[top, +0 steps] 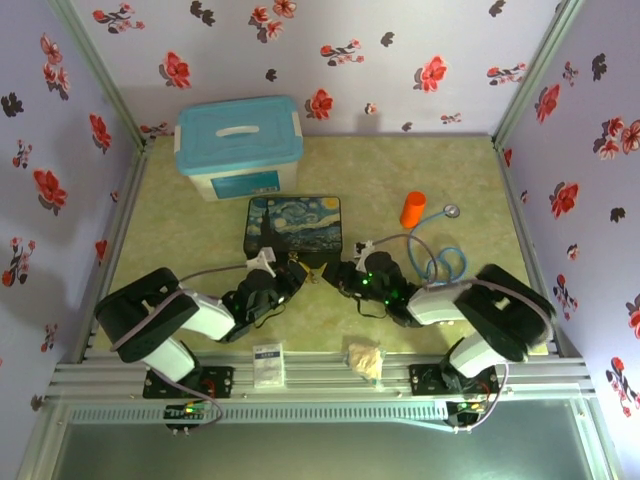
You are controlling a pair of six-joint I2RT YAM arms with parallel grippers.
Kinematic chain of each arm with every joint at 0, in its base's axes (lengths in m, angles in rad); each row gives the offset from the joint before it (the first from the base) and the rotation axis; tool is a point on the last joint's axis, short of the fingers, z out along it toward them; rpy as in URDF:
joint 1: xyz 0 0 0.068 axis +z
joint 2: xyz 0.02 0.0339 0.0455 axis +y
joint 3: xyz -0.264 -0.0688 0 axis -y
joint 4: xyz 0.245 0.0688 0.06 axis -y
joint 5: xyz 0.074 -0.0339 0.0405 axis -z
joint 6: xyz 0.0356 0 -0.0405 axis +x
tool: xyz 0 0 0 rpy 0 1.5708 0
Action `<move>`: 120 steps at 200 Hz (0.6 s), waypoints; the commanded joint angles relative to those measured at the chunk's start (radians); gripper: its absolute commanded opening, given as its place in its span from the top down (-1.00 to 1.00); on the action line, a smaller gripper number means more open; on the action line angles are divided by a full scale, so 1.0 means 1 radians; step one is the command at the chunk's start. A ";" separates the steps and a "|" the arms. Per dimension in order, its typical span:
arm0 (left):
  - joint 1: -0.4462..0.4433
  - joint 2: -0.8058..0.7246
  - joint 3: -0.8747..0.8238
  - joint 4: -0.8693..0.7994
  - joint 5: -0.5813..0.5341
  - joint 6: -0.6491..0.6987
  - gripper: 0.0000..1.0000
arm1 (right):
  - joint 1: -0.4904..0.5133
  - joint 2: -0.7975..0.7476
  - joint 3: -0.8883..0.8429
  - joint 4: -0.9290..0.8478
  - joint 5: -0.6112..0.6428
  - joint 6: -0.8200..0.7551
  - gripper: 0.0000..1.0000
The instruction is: Unlock the padlock with the key
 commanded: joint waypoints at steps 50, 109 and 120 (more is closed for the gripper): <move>0.007 -0.075 0.029 -0.022 0.038 0.024 1.00 | 0.147 -0.341 0.052 -0.609 0.447 -0.834 0.12; 0.005 -0.118 0.025 -0.048 0.021 0.045 1.00 | 0.324 -0.098 0.118 -0.339 0.590 -1.189 0.17; 0.005 -0.122 0.023 -0.051 0.022 0.045 1.00 | 0.323 -0.056 0.132 -0.292 0.593 -1.206 0.17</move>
